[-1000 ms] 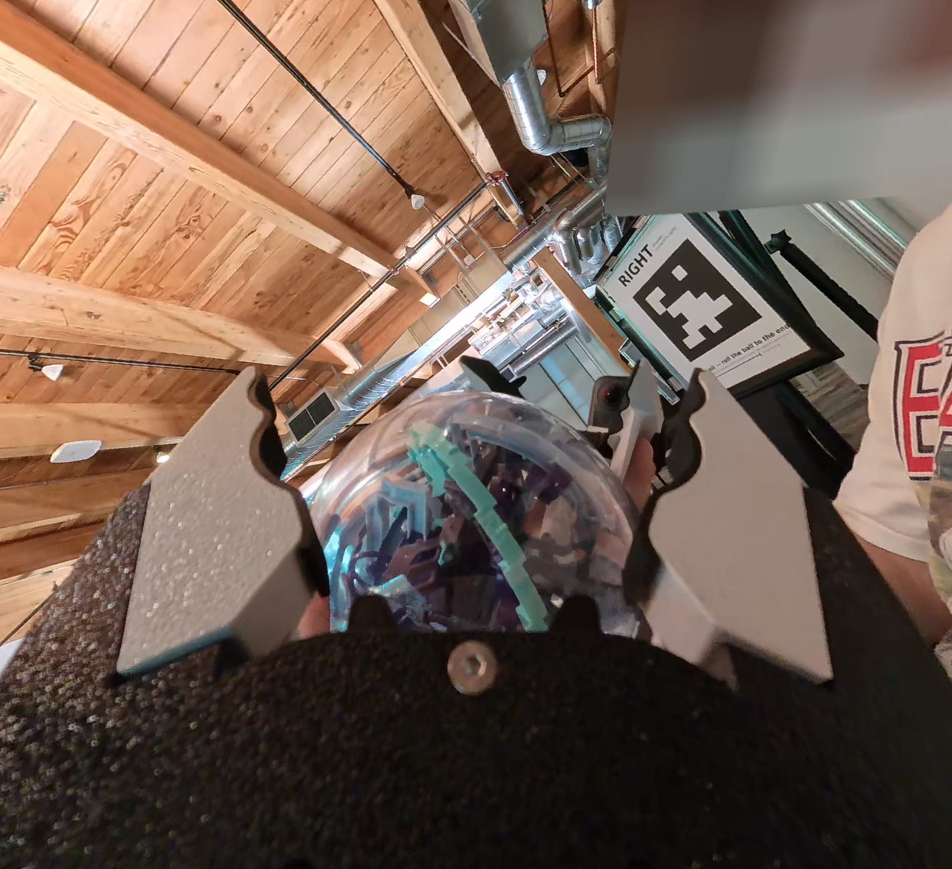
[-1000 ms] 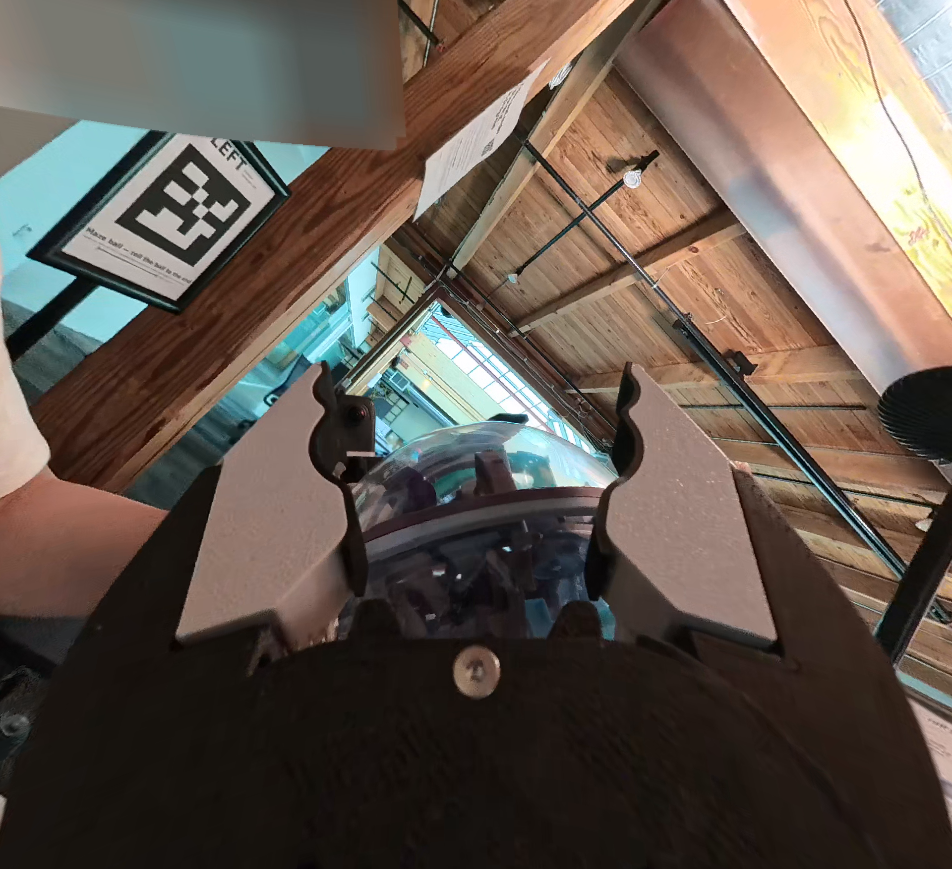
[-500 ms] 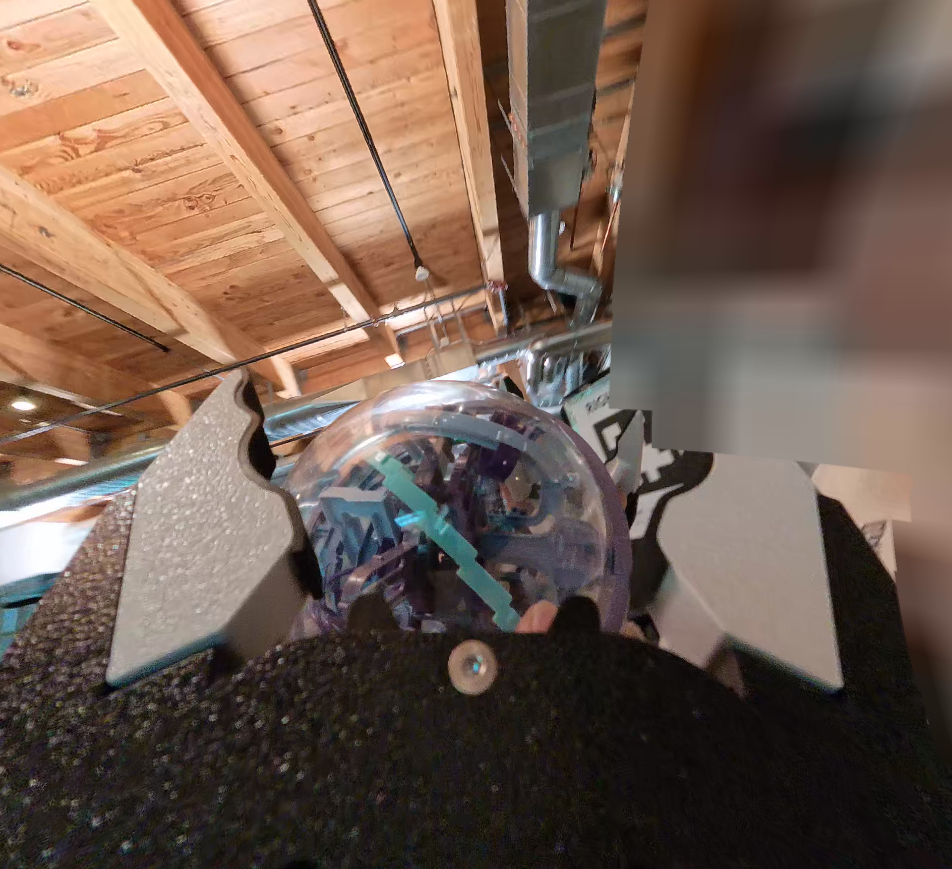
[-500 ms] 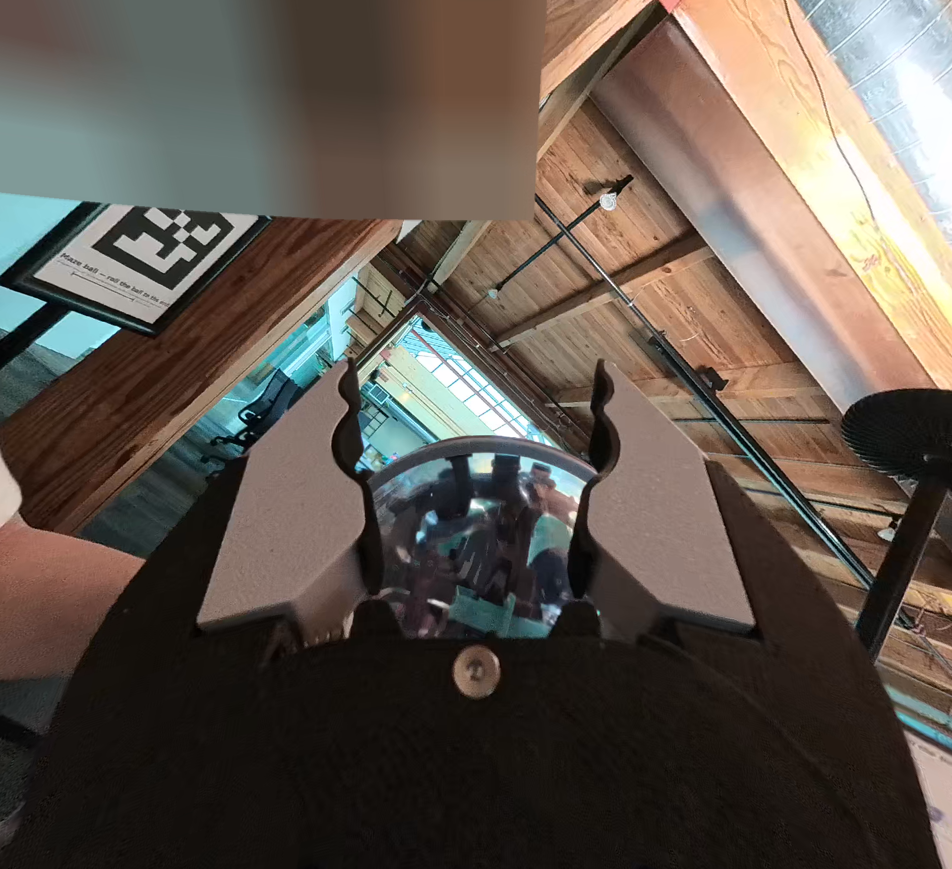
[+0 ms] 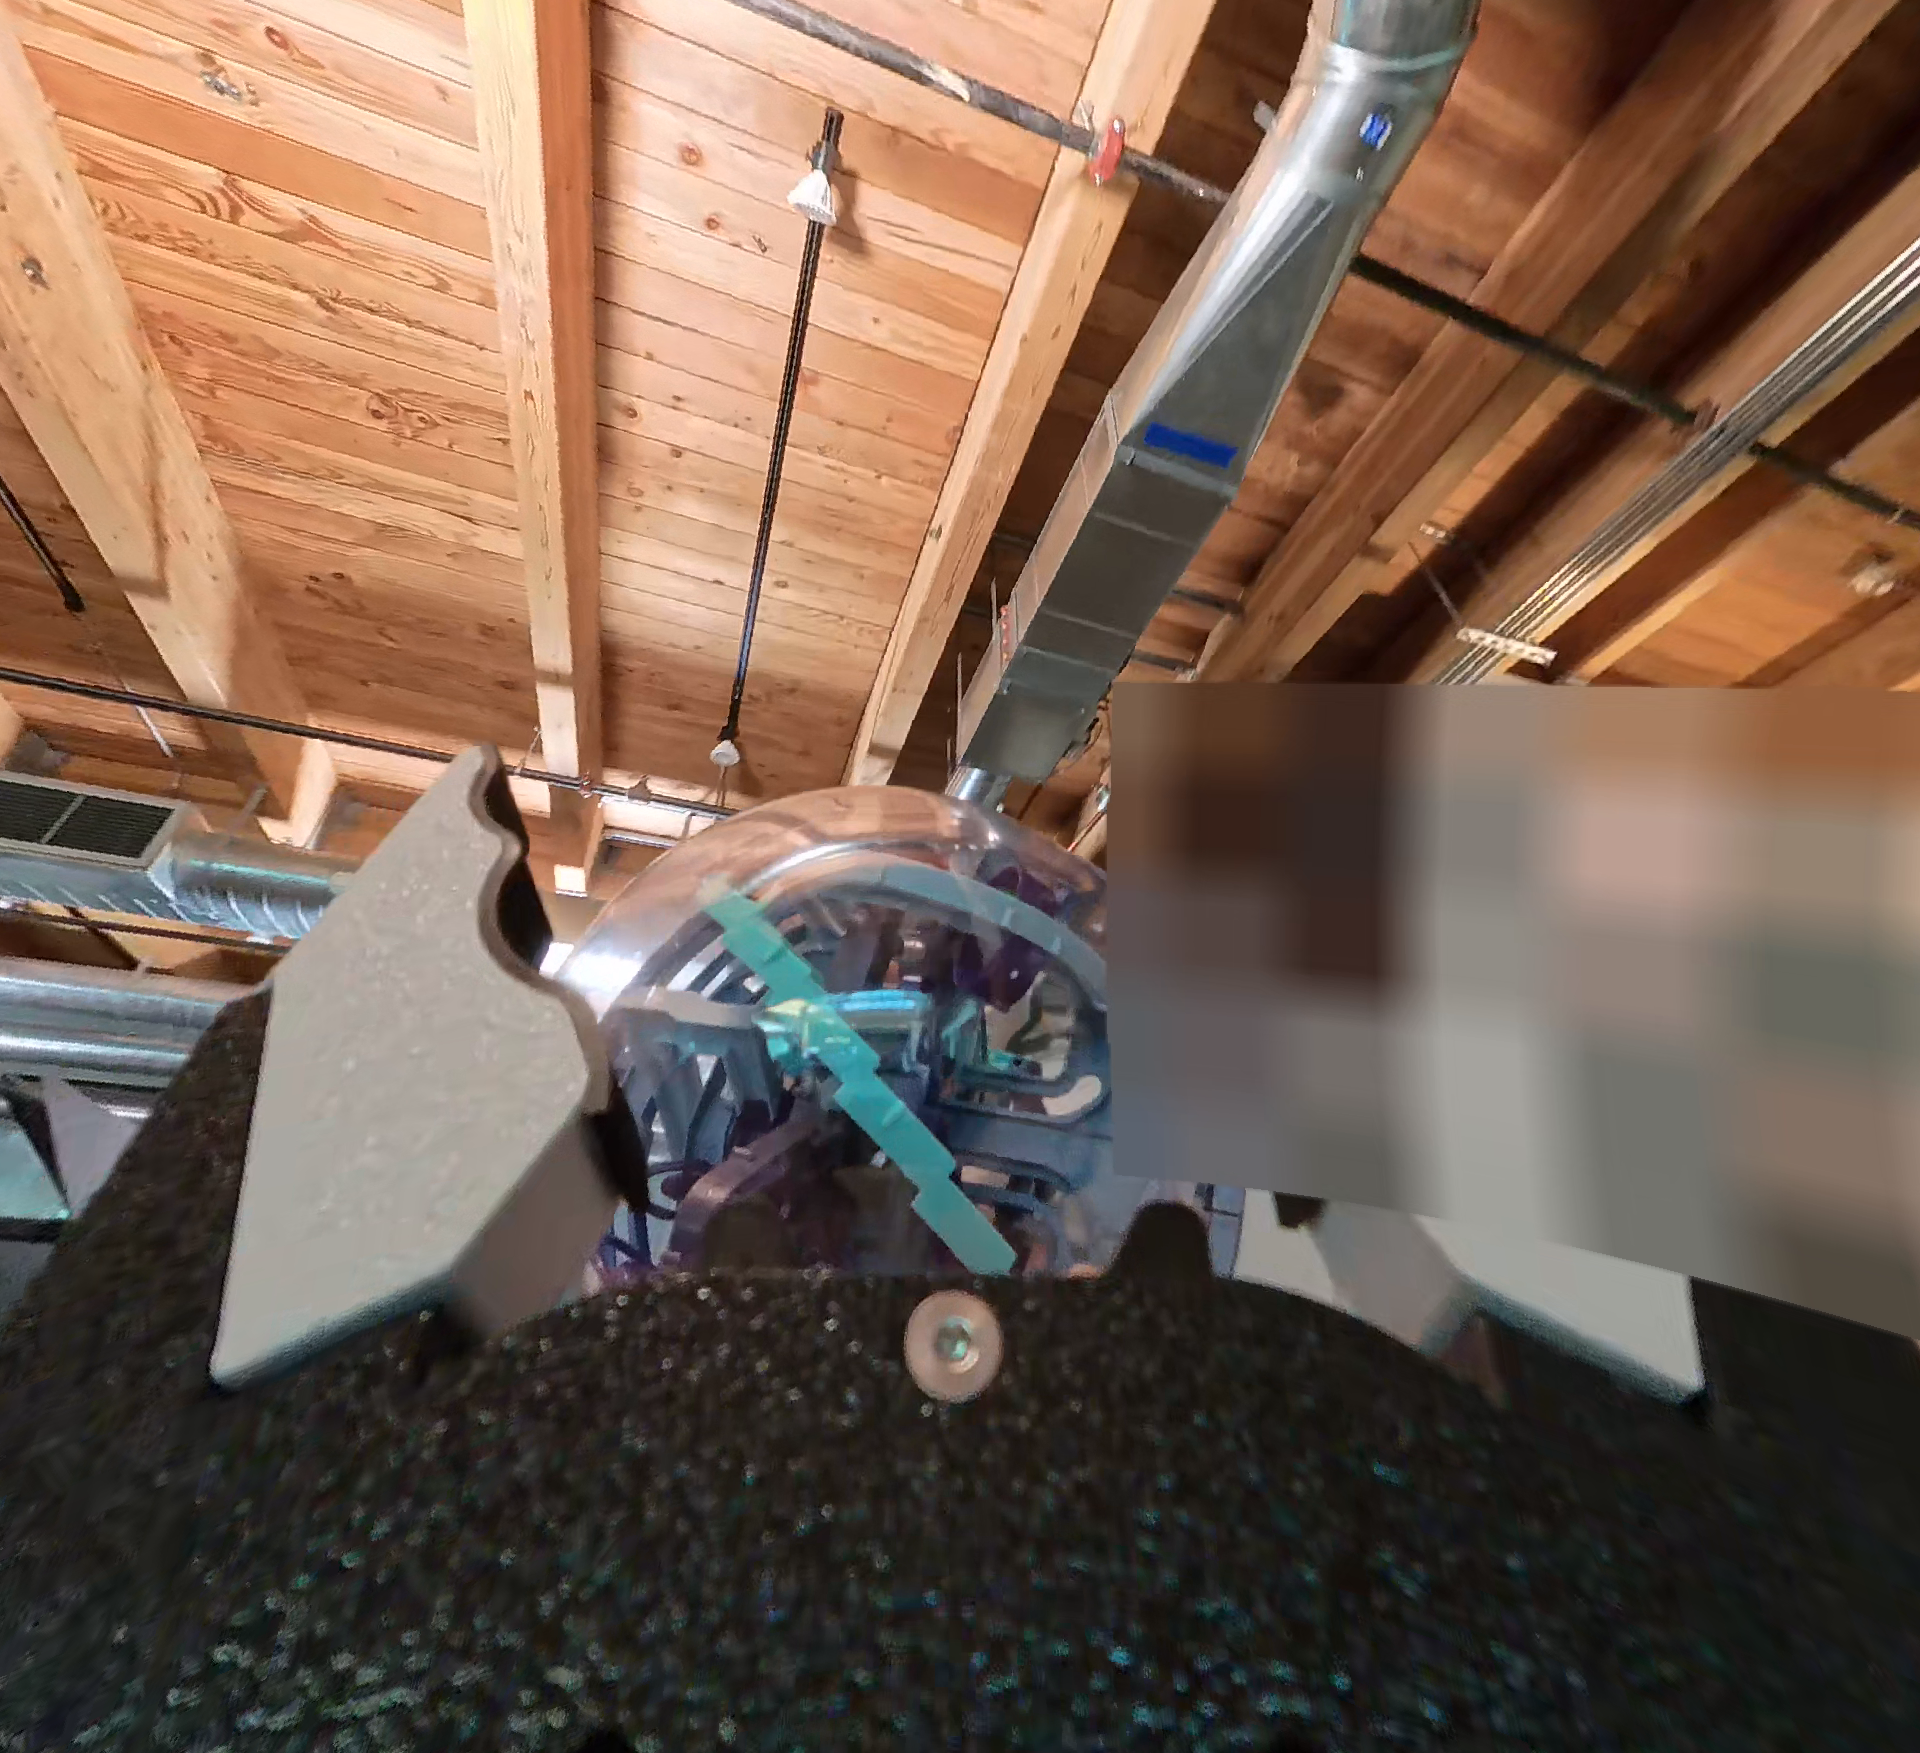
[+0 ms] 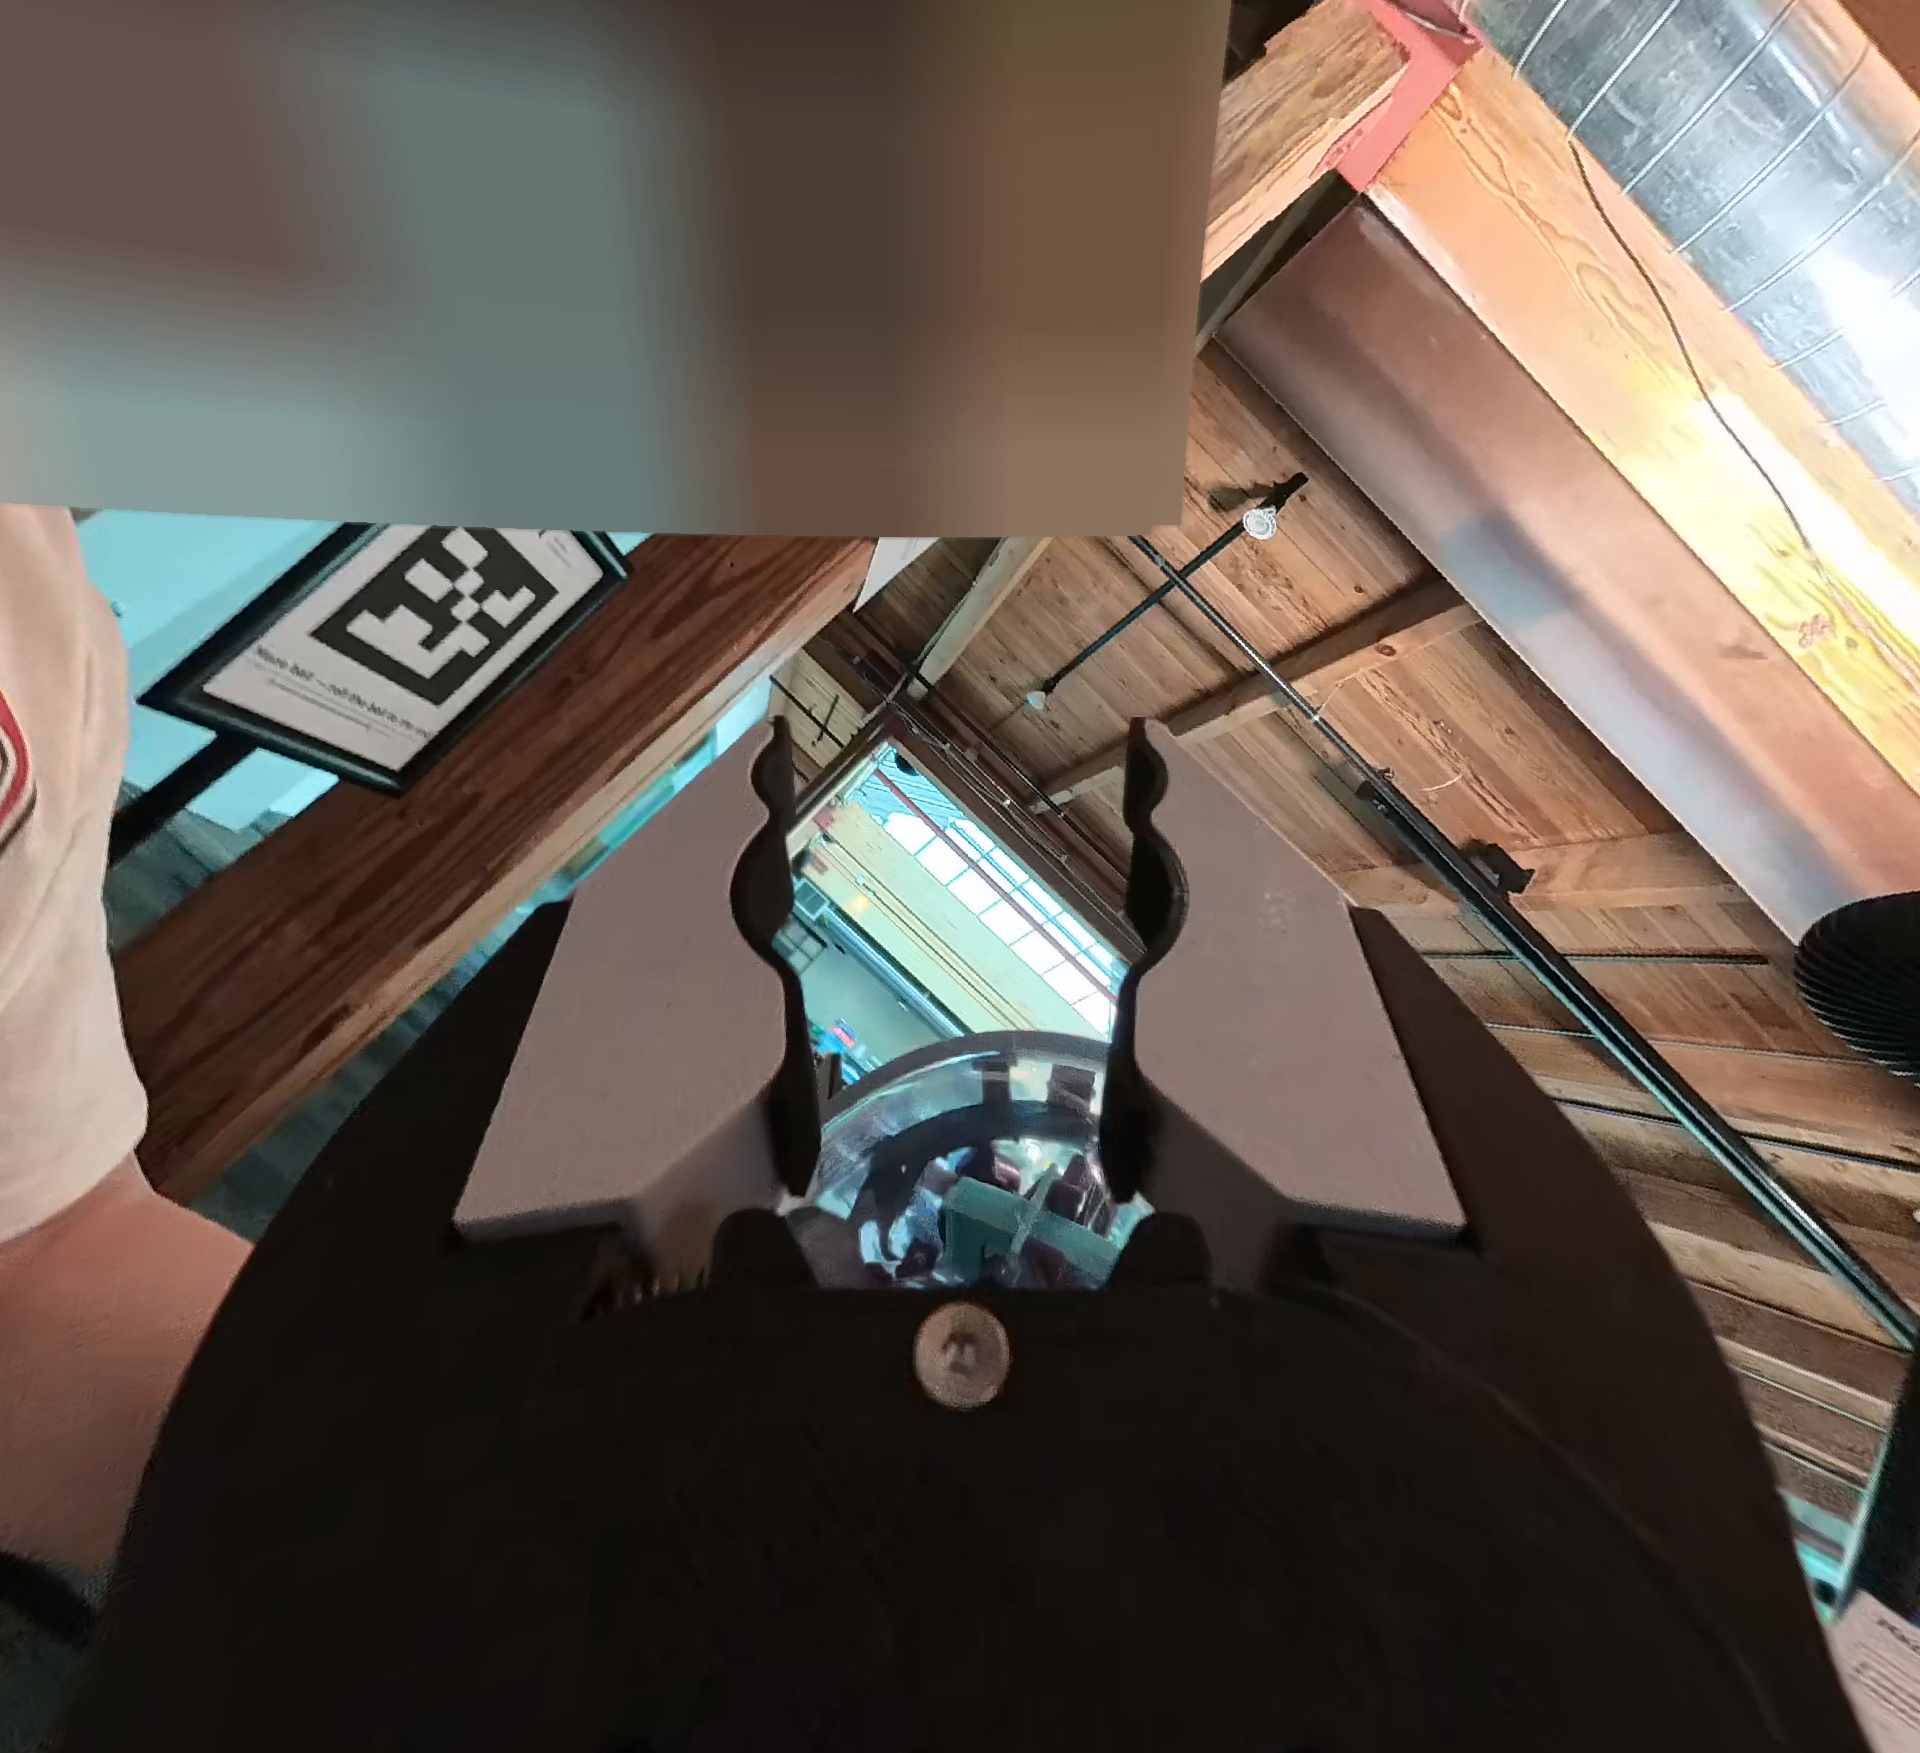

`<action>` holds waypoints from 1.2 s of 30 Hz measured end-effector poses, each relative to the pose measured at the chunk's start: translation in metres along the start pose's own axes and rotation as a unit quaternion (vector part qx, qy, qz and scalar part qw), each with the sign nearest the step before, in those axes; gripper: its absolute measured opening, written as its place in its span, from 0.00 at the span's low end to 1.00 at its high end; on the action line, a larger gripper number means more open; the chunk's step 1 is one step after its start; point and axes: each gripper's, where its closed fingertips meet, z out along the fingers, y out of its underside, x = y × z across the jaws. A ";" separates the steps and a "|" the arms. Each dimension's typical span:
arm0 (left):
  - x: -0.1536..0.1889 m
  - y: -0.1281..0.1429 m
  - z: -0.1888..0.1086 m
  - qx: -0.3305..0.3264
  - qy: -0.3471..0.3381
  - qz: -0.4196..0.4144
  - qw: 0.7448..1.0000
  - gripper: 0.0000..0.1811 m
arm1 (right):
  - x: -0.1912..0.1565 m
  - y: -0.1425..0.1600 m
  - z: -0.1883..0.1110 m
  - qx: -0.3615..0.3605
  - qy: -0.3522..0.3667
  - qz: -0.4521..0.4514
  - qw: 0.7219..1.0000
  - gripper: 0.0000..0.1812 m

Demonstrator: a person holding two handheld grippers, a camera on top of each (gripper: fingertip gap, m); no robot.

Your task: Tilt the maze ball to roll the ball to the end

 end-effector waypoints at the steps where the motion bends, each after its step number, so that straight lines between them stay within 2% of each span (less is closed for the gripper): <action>1: -0.002 -0.001 -0.002 0.004 -0.001 -0.009 1.000 0.87 | 0.001 -0.001 0.000 0.004 0.004 0.006 1.000 0.33; 11: -0.012 -0.007 -0.013 0.025 -0.012 -0.026 0.999 0.87 | 0.001 0.011 0.002 -0.014 0.012 0.003 1.000 0.33; 21: -0.013 -0.005 -0.013 0.012 -0.018 -0.007 1.000 0.87 | 0.014 0.018 -0.005 -0.018 0.033 0.009 0.999 0.34; 30: -0.011 0.003 0.001 -0.043 -0.045 0.057 0.996 0.86 | 0.029 0.026 -0.014 -0.027 0.061 0.004 0.998 0.34; 36: -0.014 0.029 0.017 -0.152 -0.093 0.140 0.974 0.87 | 0.046 0.031 -0.022 -0.031 0.095 0.011 0.995 0.34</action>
